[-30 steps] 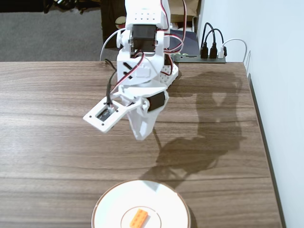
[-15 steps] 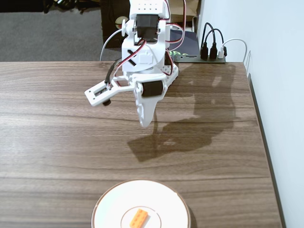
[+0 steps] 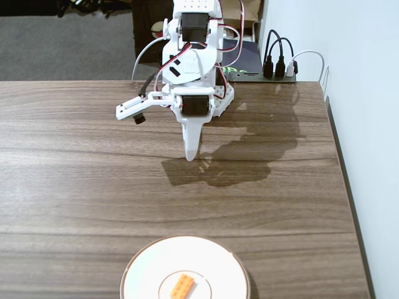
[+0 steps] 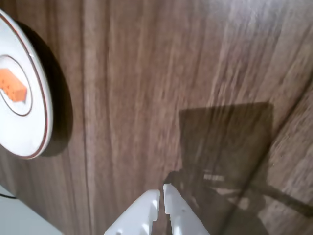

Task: Grasp a lego block and put it on the plate.

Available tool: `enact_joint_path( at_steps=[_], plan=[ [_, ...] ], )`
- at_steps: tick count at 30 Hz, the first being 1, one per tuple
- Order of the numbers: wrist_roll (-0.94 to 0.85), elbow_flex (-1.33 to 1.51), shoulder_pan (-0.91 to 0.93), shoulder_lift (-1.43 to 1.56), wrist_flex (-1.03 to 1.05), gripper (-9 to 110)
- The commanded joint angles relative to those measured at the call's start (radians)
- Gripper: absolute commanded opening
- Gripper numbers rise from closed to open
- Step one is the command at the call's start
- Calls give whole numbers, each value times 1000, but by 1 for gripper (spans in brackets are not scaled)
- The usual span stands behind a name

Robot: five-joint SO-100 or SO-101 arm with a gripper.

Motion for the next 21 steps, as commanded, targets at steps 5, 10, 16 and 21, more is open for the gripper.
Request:
enact_joint_path(
  at_steps=[5, 10, 16, 21],
  plan=[
    [25, 58, -6, 144, 38, 0],
    [46, 114, -8, 253, 91, 0],
    [74, 135, -3, 345, 156, 0],
    [103, 149, -9, 431, 230, 0]
  ],
)
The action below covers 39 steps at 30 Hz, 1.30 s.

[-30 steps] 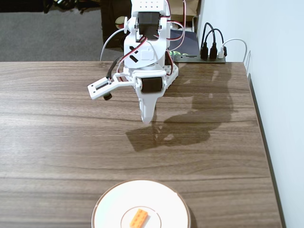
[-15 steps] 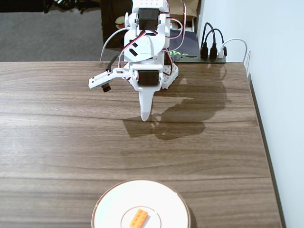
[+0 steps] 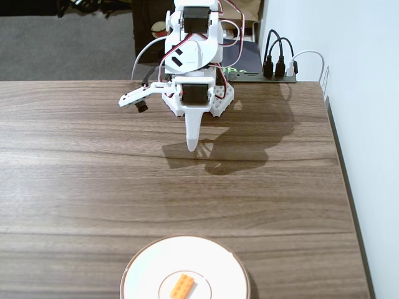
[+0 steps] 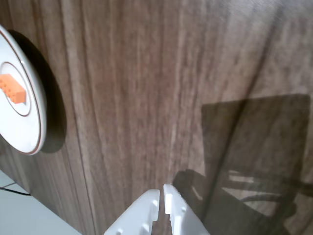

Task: Grasp a lego block and put it on the plate.

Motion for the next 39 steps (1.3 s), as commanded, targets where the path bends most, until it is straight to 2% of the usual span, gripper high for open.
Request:
enact_joint_path(
  at_steps=[1, 13, 39],
  plan=[
    [8, -2, 0, 44, 26, 0],
    [3, 23, -11, 193, 104, 0],
    [3, 23, -11, 193, 104, 0]
  ],
)
